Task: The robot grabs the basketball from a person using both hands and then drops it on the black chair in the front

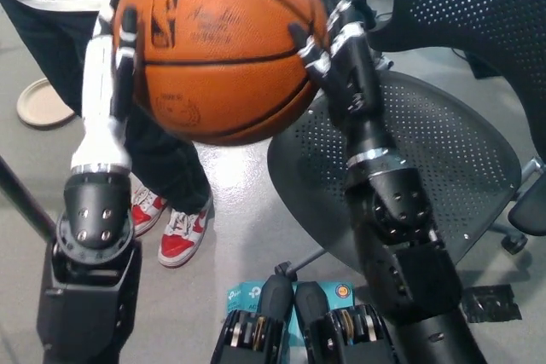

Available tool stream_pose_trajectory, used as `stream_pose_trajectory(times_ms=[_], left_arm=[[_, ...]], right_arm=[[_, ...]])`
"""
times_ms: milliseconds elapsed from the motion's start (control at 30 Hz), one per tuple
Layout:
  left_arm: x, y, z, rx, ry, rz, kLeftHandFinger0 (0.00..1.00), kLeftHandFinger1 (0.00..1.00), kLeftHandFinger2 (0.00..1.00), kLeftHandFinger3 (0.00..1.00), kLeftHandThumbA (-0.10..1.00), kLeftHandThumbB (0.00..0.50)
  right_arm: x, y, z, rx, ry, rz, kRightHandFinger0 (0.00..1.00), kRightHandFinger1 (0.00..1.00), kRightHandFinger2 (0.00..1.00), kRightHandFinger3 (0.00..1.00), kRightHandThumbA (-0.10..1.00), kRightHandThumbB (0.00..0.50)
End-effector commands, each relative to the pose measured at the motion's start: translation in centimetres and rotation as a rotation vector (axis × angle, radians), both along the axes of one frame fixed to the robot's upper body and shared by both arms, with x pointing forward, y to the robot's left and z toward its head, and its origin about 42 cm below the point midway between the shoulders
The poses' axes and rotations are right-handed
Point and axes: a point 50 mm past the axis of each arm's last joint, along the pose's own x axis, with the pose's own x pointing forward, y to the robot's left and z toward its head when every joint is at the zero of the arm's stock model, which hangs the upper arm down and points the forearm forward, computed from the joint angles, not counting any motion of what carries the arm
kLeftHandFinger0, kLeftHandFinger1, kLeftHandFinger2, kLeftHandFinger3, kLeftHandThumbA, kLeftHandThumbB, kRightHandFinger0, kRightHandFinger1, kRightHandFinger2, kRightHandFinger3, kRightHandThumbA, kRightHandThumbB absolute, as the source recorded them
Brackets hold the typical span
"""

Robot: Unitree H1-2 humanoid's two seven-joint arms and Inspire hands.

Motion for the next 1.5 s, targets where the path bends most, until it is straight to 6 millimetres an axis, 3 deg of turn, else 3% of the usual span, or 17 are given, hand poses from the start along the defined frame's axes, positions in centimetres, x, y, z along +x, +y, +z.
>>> stream_pose_trajectory(times_ms=[0, 100, 200, 333, 433, 500, 533, 600, 667, 800, 833, 933, 1033, 1100, 1233, 1267, 1467], left_arm=[[-0.8, -9.0, 7.5, 0.053, -0.148, -0.296, 1.00, 1.00, 1.00, 1.00, 1.00, 0.096], [-0.2, -10.6, 9.5, 0.084, -0.144, -0.299, 1.00, 1.00, 1.00, 1.00, 1.00, 0.122], [0.9, -12.3, 10.1, 0.072, -0.128, -0.337, 1.00, 1.00, 1.00, 1.00, 1.00, 0.112], [2.8, -15.5, 10.1, 0.089, -0.079, -0.403, 1.00, 1.00, 1.00, 1.00, 1.00, 0.131], [2.9, -15.7, 10.1, 0.089, -0.080, -0.405, 1.00, 1.00, 1.00, 1.00, 1.00, 0.131], [4.0, -17.7, 9.8, 0.091, -0.033, -0.421, 1.00, 1.00, 1.00, 1.00, 1.00, 0.146], [4.1, -17.7, 9.8, 0.091, -0.034, -0.421, 1.00, 1.00, 1.00, 1.00, 1.00, 0.147], [5.3, -20.4, 9.5, 0.105, -0.034, -0.456, 1.00, 1.00, 1.00, 1.00, 1.00, 0.087], [6.1, -21.6, 9.2, 0.107, -0.013, -0.473, 1.00, 1.00, 1.00, 1.00, 1.00, 0.095], [6.3, -21.9, 9.1, 0.107, -0.016, -0.475, 1.00, 1.00, 1.00, 1.00, 1.00, 0.096], [7.4, -23.7, 8.3, 0.129, 0.028, -0.492, 1.00, 1.00, 1.00, 1.00, 1.00, 0.082], [8.3, -25.2, 7.1, 0.115, 0.094, -0.499, 1.00, 1.00, 1.00, 1.00, 1.00, 0.054], [8.6, -25.4, 6.9, 0.111, 0.101, -0.499, 1.00, 1.00, 1.00, 1.00, 1.00, 0.052], [9.0, -26.6, 5.1, 0.134, 0.191, -0.516, 1.00, 1.00, 1.00, 1.00, 1.00, 0.107], [9.2, -26.7, 5.1, 0.133, 0.189, -0.517, 1.00, 1.00, 1.00, 1.00, 1.00, 0.111], [9.6, -27.5, 3.7, 0.175, 0.256, -0.511, 1.00, 1.00, 1.00, 1.00, 1.00, 0.151], [10.1, -27.6, 3.3, 0.197, 0.283, -0.524, 1.00, 1.00, 1.00, 1.00, 1.00, 0.194]], right_arm=[[-2.0, 5.8, 8.7, -0.060, -0.208, 0.196, 1.00, 1.00, 1.00, 1.00, 1.00, 0.249], [-1.4, 4.1, 10.4, -0.064, -0.228, 0.150, 1.00, 1.00, 1.00, 1.00, 1.00, 0.262], [-0.5, 1.9, 11.1, -0.078, -0.226, 0.105, 1.00, 1.00, 1.00, 1.00, 1.00, 0.261], [0.5, -1.6, 10.3, -0.061, -0.161, 0.038, 1.00, 1.00, 1.00, 1.00, 1.00, 0.276], [0.5, -1.7, 10.3, -0.063, -0.156, 0.036, 1.00, 1.00, 1.00, 1.00, 1.00, 0.276], [1.2, -3.7, 10.1, -0.040, -0.140, 0.045, 1.00, 1.00, 1.00, 1.00, 1.00, 0.242], [1.2, -3.7, 10.1, -0.040, -0.139, 0.046, 1.00, 1.00, 1.00, 1.00, 1.00, 0.240], [1.9, -6.5, 9.7, -0.037, -0.105, -0.005, 1.00, 1.00, 1.00, 1.00, 1.00, 0.223], [2.3, -7.7, 9.4, -0.036, -0.096, -0.020, 1.00, 1.00, 1.00, 1.00, 1.00, 0.207], [2.4, -7.9, 9.4, -0.031, -0.087, -0.017, 1.00, 1.00, 1.00, 1.00, 1.00, 0.206], [3.2, -9.8, 8.3, -0.023, -0.036, -0.034, 1.00, 1.00, 1.00, 1.00, 1.00, 0.215], [3.9, -11.3, 7.0, -0.017, 0.027, -0.026, 1.00, 1.00, 1.00, 1.00, 1.00, 0.234], [4.0, -11.4, 6.8, -0.019, 0.035, -0.022, 1.00, 1.00, 1.00, 1.00, 1.00, 0.238], [4.9, -12.7, 4.5, 0.041, 0.100, -0.034, 1.00, 1.00, 1.00, 1.00, 1.00, 0.218], [5.0, -12.7, 4.4, 0.043, 0.099, -0.032, 1.00, 1.00, 1.00, 1.00, 1.00, 0.217], [5.5, -13.3, 2.9, 0.081, 0.147, -0.061, 1.00, 1.00, 1.00, 1.00, 1.00, 0.234], [6.3, -14.0, 2.1, 0.093, 0.162, -0.074, 1.00, 1.00, 1.00, 1.00, 1.00, 0.203]])
